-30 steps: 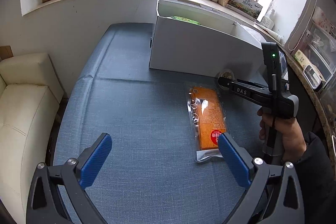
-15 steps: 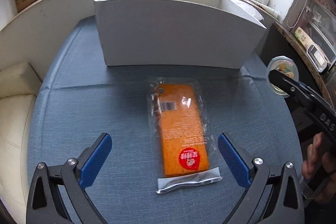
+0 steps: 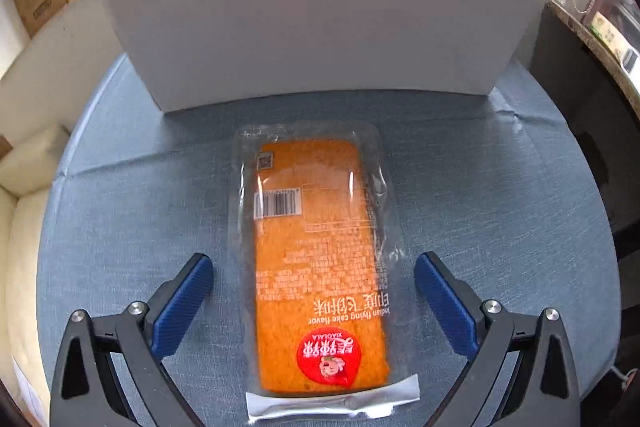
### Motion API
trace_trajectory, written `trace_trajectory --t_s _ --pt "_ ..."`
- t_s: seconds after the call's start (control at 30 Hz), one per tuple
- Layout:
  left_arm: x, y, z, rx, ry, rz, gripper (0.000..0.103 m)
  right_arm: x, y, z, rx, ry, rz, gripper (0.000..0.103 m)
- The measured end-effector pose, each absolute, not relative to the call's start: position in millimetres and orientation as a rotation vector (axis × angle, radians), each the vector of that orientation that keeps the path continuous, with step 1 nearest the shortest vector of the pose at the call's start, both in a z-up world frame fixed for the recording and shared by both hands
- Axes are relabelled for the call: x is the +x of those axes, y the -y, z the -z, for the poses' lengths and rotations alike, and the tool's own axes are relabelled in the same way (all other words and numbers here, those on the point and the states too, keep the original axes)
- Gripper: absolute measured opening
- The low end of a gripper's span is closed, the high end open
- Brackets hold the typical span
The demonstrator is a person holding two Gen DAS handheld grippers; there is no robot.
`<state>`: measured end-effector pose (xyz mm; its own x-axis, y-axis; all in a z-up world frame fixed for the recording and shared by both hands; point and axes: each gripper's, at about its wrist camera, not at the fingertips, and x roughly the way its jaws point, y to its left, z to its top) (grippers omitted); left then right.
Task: Organize snacks
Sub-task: 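Grasp the orange cake pack with the left tool while the right tool holds the jelly cup, then place the cake pack and jelly cup into the white box, open both tools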
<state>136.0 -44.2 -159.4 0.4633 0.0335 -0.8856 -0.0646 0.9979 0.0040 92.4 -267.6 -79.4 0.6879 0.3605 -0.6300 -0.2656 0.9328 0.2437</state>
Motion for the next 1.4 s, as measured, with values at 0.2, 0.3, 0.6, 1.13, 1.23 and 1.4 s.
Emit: trace_trajectory --t_s 0.2,0.3,0.6,1.13,1.23,1.4 --pt "131 38 152 -0.016 -1.046 -0.028 0.080 93 262 85 0.128 -0.753 -0.356 0.033" --pt "127 33 146 -0.024 -1.040 0.000 0.066 91 258 88 0.121 -0.760 -0.354 0.033" --pt "90 -8 101 -0.111 -0.932 0.024 0.061 88 243 88 0.103 -0.761 -0.394 0.033" --pt "141 -44 -26 -0.074 -0.744 0.007 0.062 150 190 9 0.042 -0.631 -0.519 0.033" --pt "173 -48 -36 -0.074 -0.736 -0.003 0.062 171 183 -5 0.066 -0.621 -0.533 0.033" --pt "227 -42 -36 -0.012 -0.748 -0.003 0.062 217 166 -17 0.027 -0.601 -0.496 0.033"
